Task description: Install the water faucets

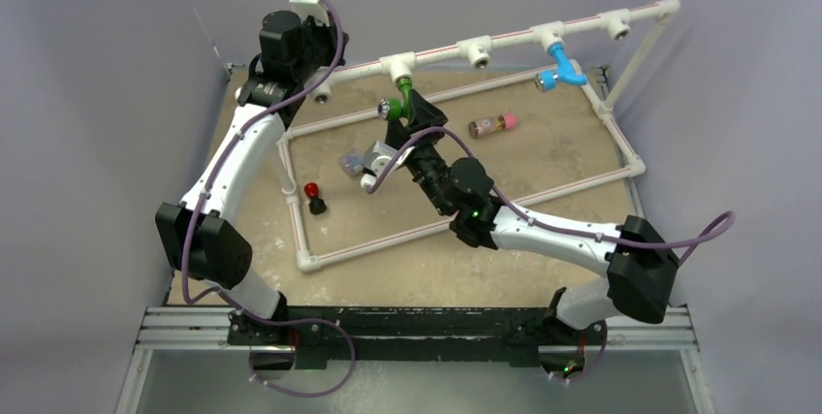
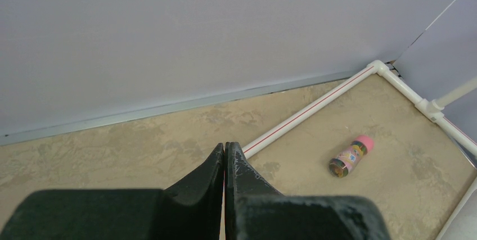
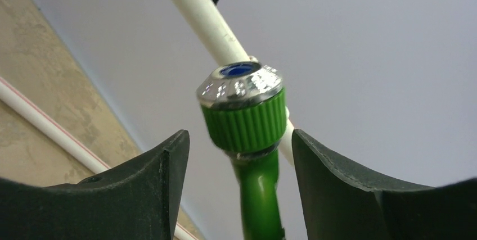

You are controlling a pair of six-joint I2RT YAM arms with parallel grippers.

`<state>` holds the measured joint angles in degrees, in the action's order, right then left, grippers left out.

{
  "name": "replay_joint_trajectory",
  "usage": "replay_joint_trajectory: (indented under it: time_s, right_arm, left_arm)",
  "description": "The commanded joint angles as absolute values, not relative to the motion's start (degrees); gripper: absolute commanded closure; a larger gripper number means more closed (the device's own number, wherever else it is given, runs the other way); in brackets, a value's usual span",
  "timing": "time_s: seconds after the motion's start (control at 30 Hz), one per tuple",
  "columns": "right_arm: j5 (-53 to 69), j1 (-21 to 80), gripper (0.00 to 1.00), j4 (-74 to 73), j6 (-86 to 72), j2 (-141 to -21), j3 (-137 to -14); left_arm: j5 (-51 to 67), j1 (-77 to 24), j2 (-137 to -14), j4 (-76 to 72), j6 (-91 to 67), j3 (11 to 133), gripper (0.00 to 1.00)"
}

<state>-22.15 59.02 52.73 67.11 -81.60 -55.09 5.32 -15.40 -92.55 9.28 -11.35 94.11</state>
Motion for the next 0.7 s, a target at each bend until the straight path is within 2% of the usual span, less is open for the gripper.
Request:
replay_joint_trajectory:
  time_s: [0.0, 0.1, 0.2, 0.23, 0.3, 0.37, 0.67]
  right_arm:
    - [-24.86, 59.15, 0.33, 60.72, 68.20, -82.67, -60.04]
    - [-25.62, 59.15, 0.42, 61.08, 67.97, -84.10, -61.63]
    - [-27.23, 59.15, 0.58, 62.41, 66.13, -84.93, -62.22]
    - [-27.72, 59.15, 0.65, 63.16, 64.81, -85.02, -62.08]
    - [-28.46, 59.14, 0.85, 64.87, 60.09, -84.55, -61.59]
    - [-29.11, 59.15, 1.00, 65.29, 55.27, -84.02, -61.43]
    - [-36.06, 59.15, 1.00, 68.04, 9.22, -81.63, -57.58]
  left_arm:
    - [5.64, -16.00, -96.80, 20.62, -10.54, 88.68, 1.00]
    - [5.78, -16.00, -96.91, 20.69, -10.55, 88.76, 1.00]
    - [5.79, -16.00, -96.81, 20.66, -10.55, 88.76, 1.00]
    - [5.74, -16.00, -96.84, 20.64, -10.55, 88.77, 1.00]
    - [5.92, -16.00, -96.80, 20.51, -10.71, 88.56, 1.00]
    - [5.98, -16.00, -96.98, 20.48, -10.72, 88.47, 1.00]
    - [6.41, -16.00, -97.38, 20.53, -10.98, 88.86, 1.00]
